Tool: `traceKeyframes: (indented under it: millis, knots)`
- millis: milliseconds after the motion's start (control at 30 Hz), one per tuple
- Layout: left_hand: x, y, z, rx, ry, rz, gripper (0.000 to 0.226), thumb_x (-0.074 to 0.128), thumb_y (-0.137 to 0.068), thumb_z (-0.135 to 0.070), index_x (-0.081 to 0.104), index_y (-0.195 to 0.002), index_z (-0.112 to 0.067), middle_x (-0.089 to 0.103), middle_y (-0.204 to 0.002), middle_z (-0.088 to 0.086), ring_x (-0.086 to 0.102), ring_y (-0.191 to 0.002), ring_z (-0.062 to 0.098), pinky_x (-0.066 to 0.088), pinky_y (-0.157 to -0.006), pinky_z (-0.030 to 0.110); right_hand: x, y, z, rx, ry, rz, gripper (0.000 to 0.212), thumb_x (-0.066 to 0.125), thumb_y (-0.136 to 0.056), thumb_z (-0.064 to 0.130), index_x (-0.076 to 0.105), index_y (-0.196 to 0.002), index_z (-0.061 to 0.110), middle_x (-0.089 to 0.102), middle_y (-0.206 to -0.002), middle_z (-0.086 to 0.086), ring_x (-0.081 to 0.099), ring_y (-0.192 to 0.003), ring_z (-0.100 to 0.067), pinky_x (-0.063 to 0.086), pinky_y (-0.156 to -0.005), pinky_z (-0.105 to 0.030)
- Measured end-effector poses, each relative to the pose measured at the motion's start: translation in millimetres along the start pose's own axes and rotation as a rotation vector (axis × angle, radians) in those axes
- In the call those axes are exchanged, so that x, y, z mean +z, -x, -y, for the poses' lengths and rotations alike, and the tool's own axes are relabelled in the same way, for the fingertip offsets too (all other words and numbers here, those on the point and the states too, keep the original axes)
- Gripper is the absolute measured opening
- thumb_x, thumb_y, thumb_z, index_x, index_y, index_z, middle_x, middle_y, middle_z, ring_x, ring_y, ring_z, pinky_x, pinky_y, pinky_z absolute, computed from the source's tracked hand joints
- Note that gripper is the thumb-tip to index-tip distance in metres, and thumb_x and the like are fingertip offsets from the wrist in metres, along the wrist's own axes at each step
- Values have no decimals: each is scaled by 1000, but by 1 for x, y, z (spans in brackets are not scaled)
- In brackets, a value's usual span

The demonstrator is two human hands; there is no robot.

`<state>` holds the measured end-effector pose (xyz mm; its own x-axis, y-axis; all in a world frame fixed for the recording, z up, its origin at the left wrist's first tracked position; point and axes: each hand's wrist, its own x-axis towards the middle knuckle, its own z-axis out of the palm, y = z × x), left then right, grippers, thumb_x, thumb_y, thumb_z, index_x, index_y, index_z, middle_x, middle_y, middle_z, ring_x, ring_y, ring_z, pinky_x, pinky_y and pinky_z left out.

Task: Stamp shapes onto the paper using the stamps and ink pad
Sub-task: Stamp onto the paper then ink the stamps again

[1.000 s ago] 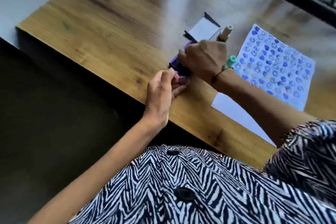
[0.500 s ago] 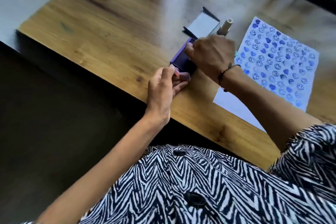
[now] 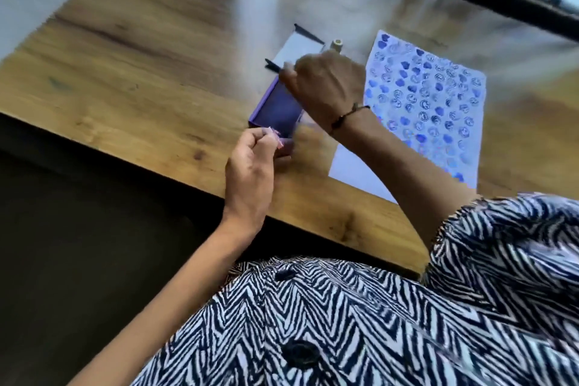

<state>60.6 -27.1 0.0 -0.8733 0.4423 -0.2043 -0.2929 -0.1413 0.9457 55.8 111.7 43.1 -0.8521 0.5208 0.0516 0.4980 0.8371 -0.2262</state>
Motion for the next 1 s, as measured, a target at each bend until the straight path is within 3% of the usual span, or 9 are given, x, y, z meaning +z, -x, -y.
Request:
traceKeyframes:
  millis: [33, 100, 200, 300, 400, 467, 567, 733, 1000]
  knots:
    - [2, 5, 2, 44, -104, 44, 10, 47, -82, -26, 54, -77, -21, 67, -85, 14, 68, -78, 19, 53, -78, 33, -3, 14, -9, 58, -120, 13, 35, 40, -94, 28, 64, -98, 3, 66, -105, -23, 59, -99, -40, 33, -51, -24]
    - [12, 16, 2, 124, -266, 200, 16, 47, -82, -33, 54, -87, -19, 69, -88, 5, 68, -85, 13, 52, -84, 31, -11, 44, -26, 141, -299, -128, 32, 42, -91, 31, 67, -87, 11, 71, -95, -19, 64, -87, -35, 32, -50, -22]
    - [38, 29, 0, 312, -534, 556, 31, 43, -86, -34, 55, -101, -10, 69, -99, 3, 65, -90, 10, 47, -81, 20, -31, 80, -63, 466, -574, -464, 48, 39, -85, 40, 61, -45, 27, 74, -68, -3, 62, -62, -11, 42, -63, -30]
    - [72, 36, 3, 442, -772, 859, 44, 38, -86, -37, 55, -110, -5, 67, -110, 11, 62, -100, 22, 42, -86, 27, -33, 138, -108, 742, -584, -477, 47, 38, -89, 40, 59, -49, 30, 70, -63, 3, 51, -42, 2, 43, -62, -30]
    - [97, 37, 12, 496, -870, 1071, 39, 37, -90, -35, 50, -114, -7, 66, -112, 14, 61, -102, 26, 45, -87, 40, -23, 177, -130, 821, -465, -460, 42, 42, -94, 28, 63, -59, 23, 65, -64, -3, 58, -57, -9, 42, -66, -22]
    - [101, 36, 22, 526, -874, 1178, 35, 39, -91, -30, 46, -115, -6, 65, -110, 17, 61, -102, 29, 46, -86, 43, -15, 186, -135, 871, -375, -417, 41, 43, -95, 24, 70, -66, 16, 73, -73, -10, 65, -75, -25, 41, -67, -27]
    - [96, 30, 29, 530, -889, 1229, 32, 41, -93, -28, 44, -117, -7, 63, -111, 15, 59, -102, 29, 43, -86, 40, -12, 177, -132, 898, -303, -364, 43, 39, -92, 30, 73, -68, 16, 75, -79, -14, 66, -82, -30, 44, -70, -33]
    - [94, 22, 27, 486, -887, 1303, 33, 37, -94, -31, 41, -118, -9, 62, -115, 13, 58, -103, 29, 44, -89, 45, -10, 161, -126, 898, -129, -259, 38, 44, -91, 37, 73, -74, 20, 75, -84, -6, 64, -89, -30, 44, -69, -31]
    - [93, 19, 28, 481, -838, 1325, 29, 42, -94, -25, 42, -116, -6, 61, -116, 13, 57, -102, 28, 42, -87, 41, -8, 157, -123, 937, -50, -254, 37, 45, -89, 40, 73, -77, 18, 75, -83, -6, 63, -89, -33, 45, -67, -31]
